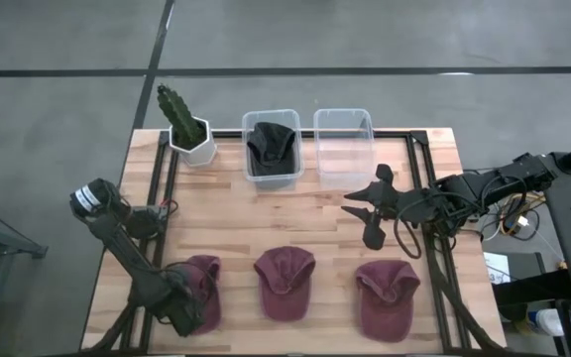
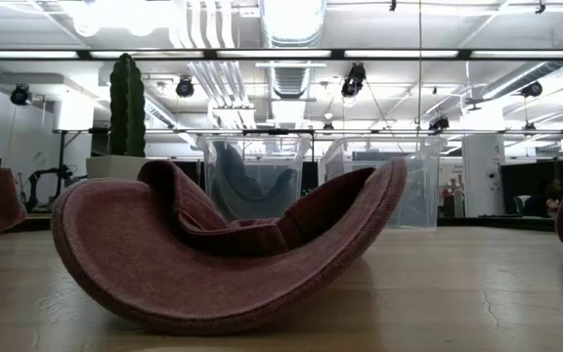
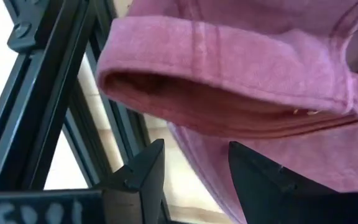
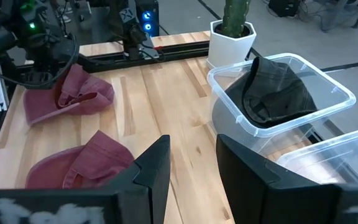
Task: Pick & Place hat
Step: Put the left red cap into the right transparent bin
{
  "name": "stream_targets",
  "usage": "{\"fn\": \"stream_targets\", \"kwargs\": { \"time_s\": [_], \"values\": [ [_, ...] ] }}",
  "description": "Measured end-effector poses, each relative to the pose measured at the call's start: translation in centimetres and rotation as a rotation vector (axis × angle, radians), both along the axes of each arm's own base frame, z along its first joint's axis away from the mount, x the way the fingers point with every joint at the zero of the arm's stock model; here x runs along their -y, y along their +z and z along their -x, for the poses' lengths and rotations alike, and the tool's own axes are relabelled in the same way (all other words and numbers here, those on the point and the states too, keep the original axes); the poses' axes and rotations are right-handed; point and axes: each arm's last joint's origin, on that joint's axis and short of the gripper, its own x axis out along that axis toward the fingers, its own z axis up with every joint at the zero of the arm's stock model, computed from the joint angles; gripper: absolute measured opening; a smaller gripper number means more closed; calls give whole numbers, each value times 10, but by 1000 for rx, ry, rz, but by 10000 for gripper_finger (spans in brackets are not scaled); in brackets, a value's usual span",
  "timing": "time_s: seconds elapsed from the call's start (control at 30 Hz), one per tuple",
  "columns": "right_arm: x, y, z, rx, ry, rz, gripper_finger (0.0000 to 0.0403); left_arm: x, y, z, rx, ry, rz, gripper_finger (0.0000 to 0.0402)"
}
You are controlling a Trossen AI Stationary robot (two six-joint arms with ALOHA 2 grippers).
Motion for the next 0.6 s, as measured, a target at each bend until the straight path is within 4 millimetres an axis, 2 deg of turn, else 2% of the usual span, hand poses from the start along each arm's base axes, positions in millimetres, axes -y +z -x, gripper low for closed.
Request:
{"fn": "stream_targets", "kwargs": {
  "time_s": [0.23, 0.47, 0.6],
  "values": [
    [0, 0, 0, 2, -3, -4, 123, 2, 6, -4, 7, 9, 21, 170],
    [0, 0, 0, 2, -5, -3, 123, -3, -11, 0, 11, 8, 7, 170],
    [0, 0, 0, 3, -5, -3, 123, -3, -22, -2, 72, 12, 44, 170]
  ]
}}
